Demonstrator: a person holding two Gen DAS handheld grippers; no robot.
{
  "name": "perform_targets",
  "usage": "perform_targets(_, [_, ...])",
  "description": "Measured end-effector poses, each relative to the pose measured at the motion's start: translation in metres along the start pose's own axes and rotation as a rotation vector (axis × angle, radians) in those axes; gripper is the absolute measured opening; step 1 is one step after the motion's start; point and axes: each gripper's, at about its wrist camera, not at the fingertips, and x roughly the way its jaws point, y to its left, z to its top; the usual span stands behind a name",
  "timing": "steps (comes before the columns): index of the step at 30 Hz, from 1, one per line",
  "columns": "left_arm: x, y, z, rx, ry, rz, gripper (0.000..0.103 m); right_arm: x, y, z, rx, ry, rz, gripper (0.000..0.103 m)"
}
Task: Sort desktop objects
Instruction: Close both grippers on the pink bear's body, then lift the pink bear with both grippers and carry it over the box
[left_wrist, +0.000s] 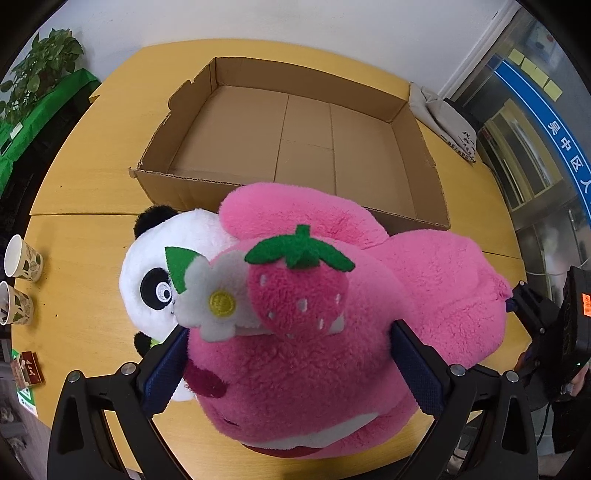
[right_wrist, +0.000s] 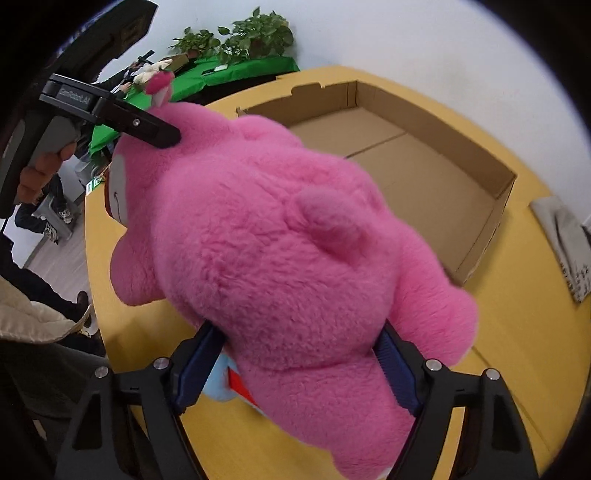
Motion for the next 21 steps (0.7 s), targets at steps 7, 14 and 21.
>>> perform_targets(7, [0.000, -0.001, -0.003, -0.005, 0.000, 0.010, 0.096, 0.006, 0.002, 0.000, 0.057, 0.008, 0.027, 0.076])
perform_targets(14, [-0.010, -0.004, -0.003, -0.009, -0.024, 0.001, 0.075, 0.005, -0.009, 0.000, 0.163, -0.005, 0.066, 0.056])
perform_targets(21, [-0.051, -0.017, 0.003, 0.000, -0.093, -0.015, 0.064, -0.046, -0.006, -0.004, 0.212, -0.172, 0.069, 0.044])
